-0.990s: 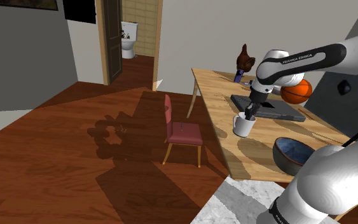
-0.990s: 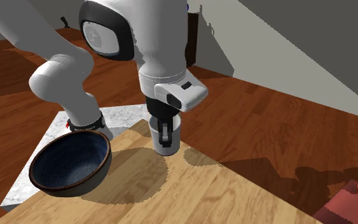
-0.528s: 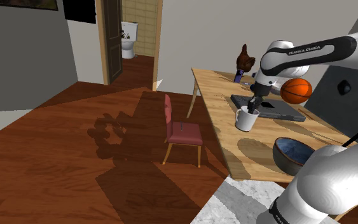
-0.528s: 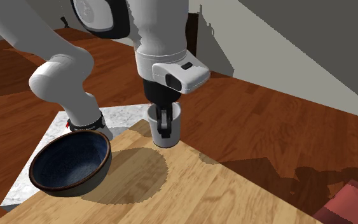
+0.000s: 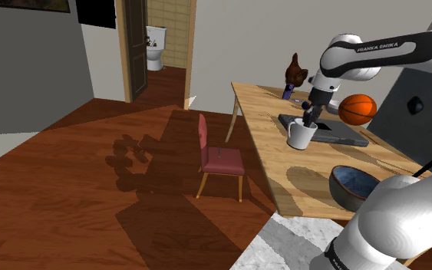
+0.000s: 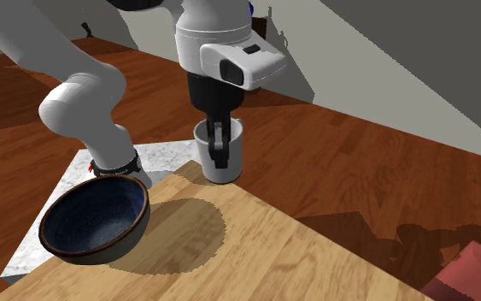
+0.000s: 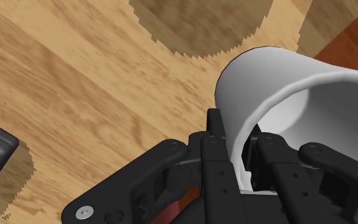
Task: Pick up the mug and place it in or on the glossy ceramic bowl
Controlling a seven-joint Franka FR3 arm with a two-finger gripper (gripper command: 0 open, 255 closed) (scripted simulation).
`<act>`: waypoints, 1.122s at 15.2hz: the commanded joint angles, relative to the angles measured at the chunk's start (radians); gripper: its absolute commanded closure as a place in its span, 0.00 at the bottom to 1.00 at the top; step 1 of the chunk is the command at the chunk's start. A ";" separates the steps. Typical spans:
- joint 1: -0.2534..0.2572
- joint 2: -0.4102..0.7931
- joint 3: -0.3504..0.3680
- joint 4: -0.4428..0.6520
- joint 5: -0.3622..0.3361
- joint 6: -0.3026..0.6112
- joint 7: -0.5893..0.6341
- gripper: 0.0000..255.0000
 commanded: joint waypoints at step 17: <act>-0.169 -0.343 -0.020 -0.062 -0.143 -0.266 -0.124 1.00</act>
